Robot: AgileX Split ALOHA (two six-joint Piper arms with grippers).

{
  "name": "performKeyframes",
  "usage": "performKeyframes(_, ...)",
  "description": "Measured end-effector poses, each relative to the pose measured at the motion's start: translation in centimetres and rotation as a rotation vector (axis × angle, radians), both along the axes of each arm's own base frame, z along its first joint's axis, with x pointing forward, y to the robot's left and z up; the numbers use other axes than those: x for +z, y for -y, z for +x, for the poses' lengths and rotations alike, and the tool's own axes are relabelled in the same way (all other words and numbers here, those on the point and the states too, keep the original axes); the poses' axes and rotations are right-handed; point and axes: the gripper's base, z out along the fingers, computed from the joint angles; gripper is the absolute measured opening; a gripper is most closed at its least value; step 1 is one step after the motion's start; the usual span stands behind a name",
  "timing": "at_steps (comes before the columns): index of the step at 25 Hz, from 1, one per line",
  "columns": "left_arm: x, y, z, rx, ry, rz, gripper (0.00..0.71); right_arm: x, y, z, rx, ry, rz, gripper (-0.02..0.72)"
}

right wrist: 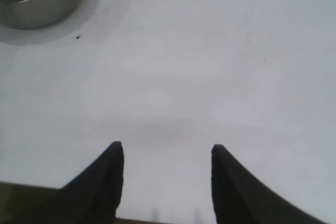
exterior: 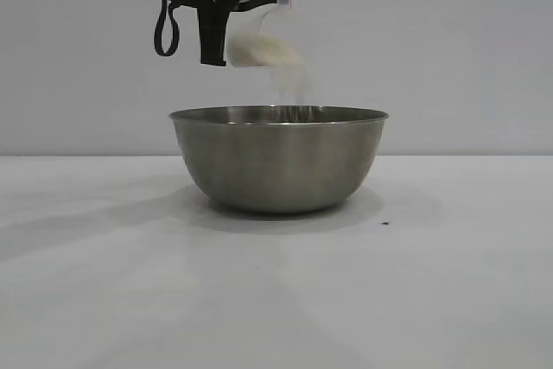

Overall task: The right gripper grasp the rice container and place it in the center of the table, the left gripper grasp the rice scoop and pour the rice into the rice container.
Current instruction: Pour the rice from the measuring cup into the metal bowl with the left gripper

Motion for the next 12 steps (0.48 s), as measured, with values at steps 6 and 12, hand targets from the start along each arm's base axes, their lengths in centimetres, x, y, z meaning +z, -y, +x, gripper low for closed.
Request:
performKeyframes(6,-0.03,0.03,-0.04,-0.005,0.025,0.026,0.0,0.0,0.0,0.0,0.0,0.0,0.0,0.328)
performKeyframes(12,-0.06,0.08,-0.09,-0.012,0.048,0.051,0.0,0.0,0.0,0.0,0.0,0.0,0.0,0.328)
